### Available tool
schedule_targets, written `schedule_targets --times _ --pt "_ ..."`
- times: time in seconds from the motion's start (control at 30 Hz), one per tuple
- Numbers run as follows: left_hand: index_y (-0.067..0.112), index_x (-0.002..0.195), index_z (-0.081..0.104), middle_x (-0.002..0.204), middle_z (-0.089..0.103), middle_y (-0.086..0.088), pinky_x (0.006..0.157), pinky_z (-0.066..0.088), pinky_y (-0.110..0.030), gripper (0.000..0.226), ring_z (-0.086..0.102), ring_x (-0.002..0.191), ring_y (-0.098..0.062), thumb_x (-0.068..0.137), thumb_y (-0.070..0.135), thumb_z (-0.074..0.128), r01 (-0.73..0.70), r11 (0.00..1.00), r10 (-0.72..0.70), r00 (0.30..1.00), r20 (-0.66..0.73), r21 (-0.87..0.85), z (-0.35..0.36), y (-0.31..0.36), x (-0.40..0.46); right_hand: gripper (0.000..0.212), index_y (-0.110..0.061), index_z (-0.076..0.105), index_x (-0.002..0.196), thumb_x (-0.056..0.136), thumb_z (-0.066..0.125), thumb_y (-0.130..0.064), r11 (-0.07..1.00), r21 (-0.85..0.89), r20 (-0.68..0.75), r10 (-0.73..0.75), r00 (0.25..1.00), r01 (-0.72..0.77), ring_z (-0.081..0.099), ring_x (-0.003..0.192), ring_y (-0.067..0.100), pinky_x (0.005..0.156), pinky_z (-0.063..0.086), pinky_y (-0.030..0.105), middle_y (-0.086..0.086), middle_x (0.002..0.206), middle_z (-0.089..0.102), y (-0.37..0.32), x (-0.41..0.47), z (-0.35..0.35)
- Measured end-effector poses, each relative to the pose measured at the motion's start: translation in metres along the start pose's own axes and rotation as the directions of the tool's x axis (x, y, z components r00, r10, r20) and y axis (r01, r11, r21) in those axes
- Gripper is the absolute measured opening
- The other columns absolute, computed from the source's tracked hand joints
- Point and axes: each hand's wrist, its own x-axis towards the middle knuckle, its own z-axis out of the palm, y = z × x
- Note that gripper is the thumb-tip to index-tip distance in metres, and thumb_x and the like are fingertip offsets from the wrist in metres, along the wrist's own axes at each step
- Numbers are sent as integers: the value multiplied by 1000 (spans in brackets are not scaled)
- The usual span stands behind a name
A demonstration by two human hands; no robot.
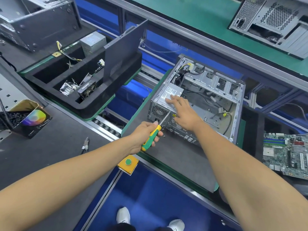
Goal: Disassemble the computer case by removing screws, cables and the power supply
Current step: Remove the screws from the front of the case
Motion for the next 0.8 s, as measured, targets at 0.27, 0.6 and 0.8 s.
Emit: schedule_targets --times 0.27,0.6,0.8 --pt "12 103 47 98 72 -10 53 54 -26 45 76 75 -14 86 33 84 -113 986 126 987 -104 119 4 -12 7 89 -32 27 155 82 61 3 1000 1 -1 -1 1000 1 14 149 22 120 26 46 -3 164 18 -1 -1 0" --pt "3 111 66 87 77 -5 61 59 -27 54 77 80 -17 105 52 45 -17 952 -4 998 68 306 -10 0 6 86 -29 29 156 83 60 4 1000 9 -18 -1 1000 2 14 149 20 121 20 41 -2 165 19 -2 -1 -2" --pt "11 116 51 82 68 -2 44 46 -24 47 55 52 -9 96 52 66 -22 948 13 999 31 316 -7 3 7 87 -30 28 156 82 60 3 1000 5 -14 1 1000 -1 15 148 22 121 24 44 -2 164 19 -2 0 -3"
